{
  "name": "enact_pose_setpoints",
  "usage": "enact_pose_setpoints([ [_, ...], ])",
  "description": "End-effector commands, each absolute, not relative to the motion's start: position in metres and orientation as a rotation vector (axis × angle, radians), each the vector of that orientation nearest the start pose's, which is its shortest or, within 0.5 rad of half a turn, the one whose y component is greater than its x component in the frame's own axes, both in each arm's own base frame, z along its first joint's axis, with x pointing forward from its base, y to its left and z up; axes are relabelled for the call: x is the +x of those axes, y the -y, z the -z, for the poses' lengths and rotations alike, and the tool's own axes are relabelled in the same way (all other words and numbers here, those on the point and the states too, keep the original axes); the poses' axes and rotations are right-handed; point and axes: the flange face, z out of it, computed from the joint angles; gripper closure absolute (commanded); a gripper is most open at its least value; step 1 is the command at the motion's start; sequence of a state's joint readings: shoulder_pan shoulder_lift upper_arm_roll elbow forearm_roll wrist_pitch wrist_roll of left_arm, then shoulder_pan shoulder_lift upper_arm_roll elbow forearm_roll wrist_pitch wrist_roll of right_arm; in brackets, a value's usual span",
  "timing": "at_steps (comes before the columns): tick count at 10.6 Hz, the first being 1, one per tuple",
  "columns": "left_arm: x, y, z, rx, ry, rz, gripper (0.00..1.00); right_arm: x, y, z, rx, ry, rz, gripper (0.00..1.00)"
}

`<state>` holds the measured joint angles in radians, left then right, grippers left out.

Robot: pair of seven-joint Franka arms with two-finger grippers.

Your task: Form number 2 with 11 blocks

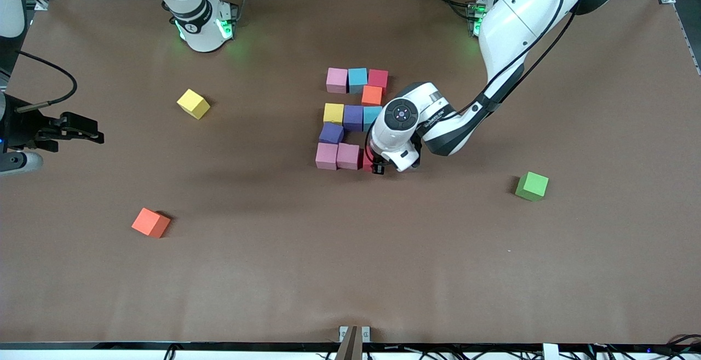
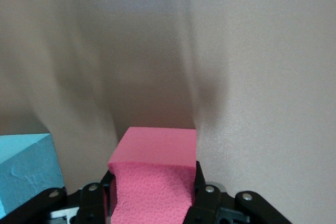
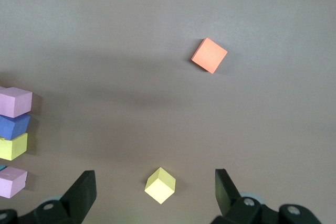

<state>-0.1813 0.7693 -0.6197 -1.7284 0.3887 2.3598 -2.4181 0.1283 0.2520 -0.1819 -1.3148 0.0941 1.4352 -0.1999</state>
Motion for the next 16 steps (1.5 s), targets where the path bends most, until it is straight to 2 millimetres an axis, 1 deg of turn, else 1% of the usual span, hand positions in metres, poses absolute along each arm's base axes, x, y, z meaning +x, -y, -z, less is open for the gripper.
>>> enact_pose_setpoints([
  [1,0.495,0.455,-0.2,-2.322,2.151,-0.225,0.88,0.611,0.005,-0.588,-3.071,0.238,-0.201,0.0],
  [2,0.495,0.456,-0.201,-2.321,2.155,-0.227,0.88,0.611,0.007,-0.588,-3.068,0.239,-0.202,0.0],
  [3,0.498,0.457,-0.204,-2.322,2.165,-0.228,0.88,0.611,0.004,-0.588,-3.076,0.256,-0.206,0.0],
  [5,0.493,0.463,-0.202,-2.328,2.154,-0.235,0.88,0.61,-0.004,-0.588,-3.114,0.287,-0.216,0.0],
  [7,0.498,0.464,-0.205,-2.326,2.172,-0.237,0.88,0.61,-0.003,-0.589,-3.117,0.278,-0.214,0.0],
  [9,0.498,0.464,-0.203,-2.323,2.171,-0.24,0.87,0.61,-0.003,-0.588,-3.115,0.273,-0.215,0.0],
  [10,0.497,0.465,-0.203,-2.326,2.168,-0.238,0.8,0.61,-0.003,-0.588,-3.112,0.273,-0.215,0.0],
  [11,0.497,0.465,-0.201,-2.337,2.156,-0.229,0.38,0.61,-0.004,-0.588,-3.109,0.273,-0.214,0.0],
  [12,0.496,0.466,-0.201,-2.365,2.13,-0.216,0.0,0.61,-0.003,-0.587,-3.109,0.271,-0.216,0.0],
  [13,0.495,0.467,-0.202,-2.404,2.096,-0.195,0.0,0.61,-0.003,-0.588,-3.108,0.271,-0.214,0.0],
  [16,0.496,0.466,-0.204,-2.395,2.109,-0.187,0.0,0.61,-0.004,-0.588,-3.107,0.271,-0.216,0.0],
])
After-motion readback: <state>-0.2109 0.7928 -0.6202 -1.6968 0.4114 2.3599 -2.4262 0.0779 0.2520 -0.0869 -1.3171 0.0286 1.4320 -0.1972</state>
